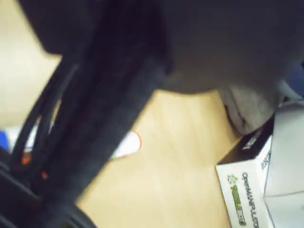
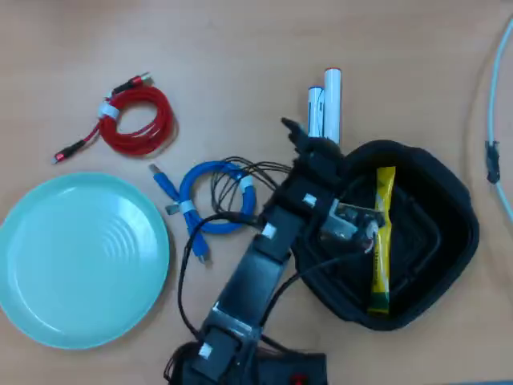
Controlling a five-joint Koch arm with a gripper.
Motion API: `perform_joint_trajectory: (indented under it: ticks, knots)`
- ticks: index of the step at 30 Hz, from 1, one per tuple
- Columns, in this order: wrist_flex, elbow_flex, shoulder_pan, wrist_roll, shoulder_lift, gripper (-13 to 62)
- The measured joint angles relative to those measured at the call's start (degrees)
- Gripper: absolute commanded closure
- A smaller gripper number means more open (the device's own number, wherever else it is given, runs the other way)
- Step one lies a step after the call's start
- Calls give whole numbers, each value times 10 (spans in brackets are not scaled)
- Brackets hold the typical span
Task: Put a black charging cable in a black bowl and put a red charging cable in a green bowl
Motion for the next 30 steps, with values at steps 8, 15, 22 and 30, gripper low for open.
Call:
perform_joint_trajectory:
  ticks: [8, 15, 22, 30]
  knots:
    - [0, 0, 86, 0, 26, 557]
    - [0, 0, 108, -1, 97, 558]
    - [-1, 22, 140, -1, 113, 557]
    - [-11, 120, 217, -2, 114, 557]
